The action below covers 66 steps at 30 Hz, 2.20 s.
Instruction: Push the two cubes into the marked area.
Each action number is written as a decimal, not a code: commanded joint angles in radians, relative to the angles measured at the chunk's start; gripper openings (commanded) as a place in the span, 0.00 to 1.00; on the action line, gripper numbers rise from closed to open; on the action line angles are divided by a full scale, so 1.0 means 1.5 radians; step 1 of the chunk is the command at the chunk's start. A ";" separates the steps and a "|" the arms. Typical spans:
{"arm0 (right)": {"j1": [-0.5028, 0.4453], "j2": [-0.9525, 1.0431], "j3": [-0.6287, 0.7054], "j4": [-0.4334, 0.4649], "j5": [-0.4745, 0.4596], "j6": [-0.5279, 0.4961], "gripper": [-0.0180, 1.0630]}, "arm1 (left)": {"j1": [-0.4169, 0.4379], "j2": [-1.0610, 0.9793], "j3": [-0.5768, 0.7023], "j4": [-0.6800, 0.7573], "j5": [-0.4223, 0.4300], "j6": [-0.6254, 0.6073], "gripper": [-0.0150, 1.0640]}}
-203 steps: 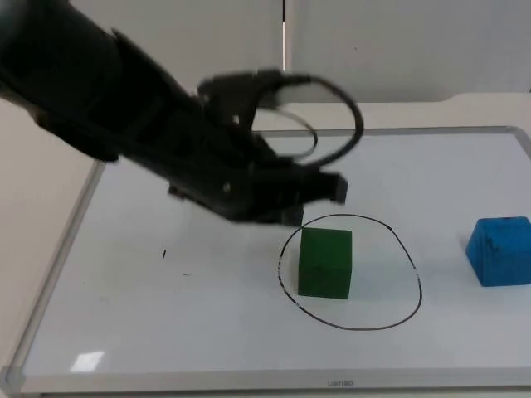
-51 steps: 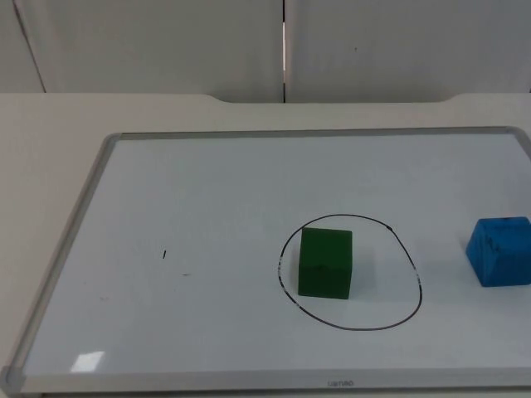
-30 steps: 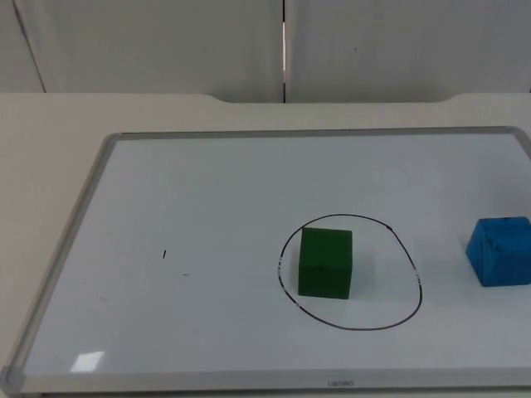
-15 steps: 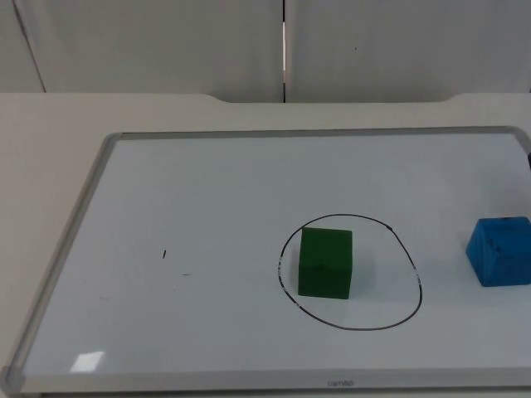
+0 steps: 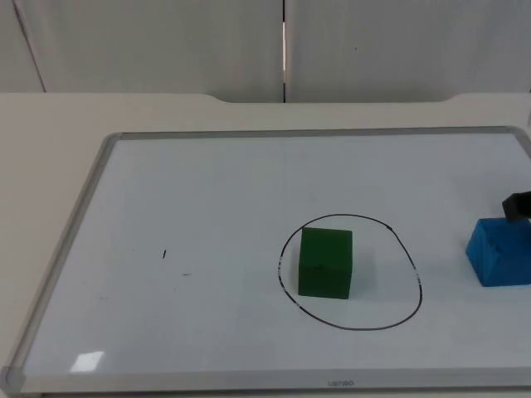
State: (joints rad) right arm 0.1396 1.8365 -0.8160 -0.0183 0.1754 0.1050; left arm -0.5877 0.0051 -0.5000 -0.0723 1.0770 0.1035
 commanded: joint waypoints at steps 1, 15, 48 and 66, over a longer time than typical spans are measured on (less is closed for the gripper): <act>-0.003 0.009 -0.003 0.001 -0.022 0.002 0.02 | -0.002 -0.003 0.003 0.004 0.000 -0.006 0.01; 0.014 0.009 -0.003 0.004 -0.020 0.035 0.02 | -0.002 -0.003 0.003 0.004 0.000 -0.006 0.01; 0.055 0.009 -0.003 0.036 -0.012 0.064 0.02 | -0.002 -0.003 0.003 0.004 0.000 -0.006 0.01; 0.090 0.009 -0.003 0.068 -0.042 0.070 0.02 | -0.002 -0.003 0.003 0.011 0.000 -0.009 0.01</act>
State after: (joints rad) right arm 0.2529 1.8507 -0.8160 0.0799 0.1319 0.2081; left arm -0.5877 0.0051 -0.5000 -0.0685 1.0786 0.0997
